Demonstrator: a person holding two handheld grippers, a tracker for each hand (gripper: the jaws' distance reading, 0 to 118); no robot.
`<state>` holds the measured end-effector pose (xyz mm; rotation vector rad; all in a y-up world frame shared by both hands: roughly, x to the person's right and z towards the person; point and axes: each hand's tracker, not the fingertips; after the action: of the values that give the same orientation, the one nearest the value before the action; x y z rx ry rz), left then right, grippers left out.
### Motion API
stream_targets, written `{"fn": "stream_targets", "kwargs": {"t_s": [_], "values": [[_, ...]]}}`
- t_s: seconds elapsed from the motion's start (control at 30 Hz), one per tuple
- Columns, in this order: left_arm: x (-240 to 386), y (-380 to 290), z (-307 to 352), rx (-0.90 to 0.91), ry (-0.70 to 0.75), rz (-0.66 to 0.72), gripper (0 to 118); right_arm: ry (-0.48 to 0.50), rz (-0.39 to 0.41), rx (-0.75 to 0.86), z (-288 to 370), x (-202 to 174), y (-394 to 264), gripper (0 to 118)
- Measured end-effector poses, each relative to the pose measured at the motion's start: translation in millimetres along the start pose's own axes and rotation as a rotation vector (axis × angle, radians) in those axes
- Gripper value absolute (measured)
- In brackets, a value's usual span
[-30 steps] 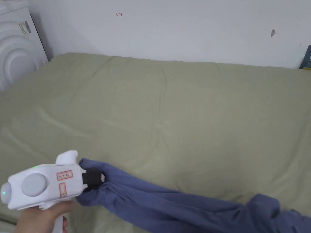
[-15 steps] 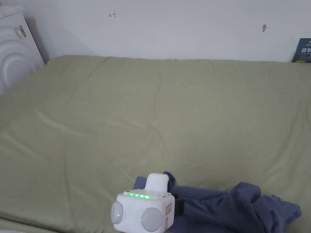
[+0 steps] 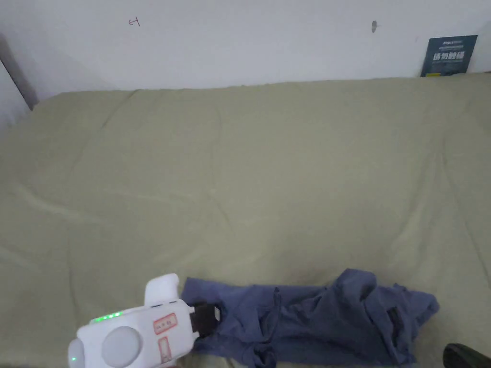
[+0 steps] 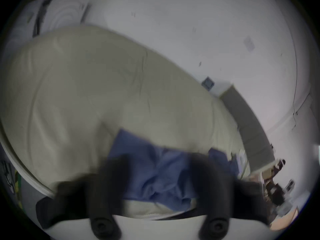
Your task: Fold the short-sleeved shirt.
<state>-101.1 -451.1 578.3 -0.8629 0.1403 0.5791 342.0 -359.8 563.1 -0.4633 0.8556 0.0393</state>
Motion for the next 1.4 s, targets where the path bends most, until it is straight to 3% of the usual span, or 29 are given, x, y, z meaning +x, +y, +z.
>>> {"fn": "stream_targets", "kwargs": {"t_s": [0.07,0.2,0.27,0.37,0.4,0.43,0.5,0.53,0.67,0.83,0.9,0.93,0.97,1.03,1.07,1.1,1.17,1.2,1.23,1.33,1.4], "values": [[18,-14,-32,-0.069,-0.078,-0.03,9,-0.001,0.003,0.002,0,-1,1,0],[46,-19,-65,0.049,-0.229,-0.023,9,-0.022,-0.009,0.015,2,0,4,0],[38,-14,-50,0.021,-0.186,0.05,9,-0.034,-0.023,0.018,3,2,5,0],[29,-10,-3,0.107,-0.174,-0.078,9,-0.049,-0.009,0.027,5,2,4,0],[23,-8,15,0.144,-0.157,-0.143,18,-0.06,0.005,0.029,5,1,5,0],[14,-1,30,0.208,-0.167,-0.156,38,-0.061,0.007,0.028,4,0,5,0],[-8,19,53,0.251,-0.149,-0.045,104,-0.056,0.005,0.033,3,0,5,0],[-26,27,63,0.254,-0.181,-0.015,118,-0.062,0.008,0.041,3,-2,6,0],[-91,42,54,0.139,-0.154,0.106,118,-0.065,0.024,0.05,4,-4,7,0],[-147,19,-24,-0.214,-0.598,0.358,118,-0.057,0.007,0.051,3,-5,8,0],[-149,17,-29,-0.054,-0.731,0.371,118,-0.06,0.013,0.057,5,-6,9,0],[-145,22,-34,-0.071,-0.773,0.411,118,-0.06,0.014,0.06,5,-6,9,0],[-137,23,-41,-0.092,-0.753,0.436,118,-0.06,0.013,0.063,5,-6,9,0],[-107,23,-44,-0.122,-0.672,0.34,115,-0.063,0.005,0.061,4,-6,11,0],[-98,26,-44,-0.139,-0.642,0.288,92,-0.068,0.006,0.062,4,-6,11,0],[-90,28,-44,-0.161,-0.604,0.253,16,-0.074,0.012,0.063,4,-6,12,0],[-77,31,-49,-0.197,-0.328,0.23,14,-0.077,0.014,0.066,5,-6,12,0],[-78,28,-51,-0.194,-0.31,0.228,14,-0.076,0.011,0.068,5,-5,12,0],[-79,26,-46,-0.151,-0.417,0.295,14,-0.076,0.009,0.069,6,-5,12,0],[-68,30,-26,-0.088,-0.308,0.25,14,-0.084,0.009,0.067,6,-4,13,0],[-77,38,-4,-0.008,-0.315,0.288,14,-0.076,0.0,0.068,6,-1,14,0]]}}
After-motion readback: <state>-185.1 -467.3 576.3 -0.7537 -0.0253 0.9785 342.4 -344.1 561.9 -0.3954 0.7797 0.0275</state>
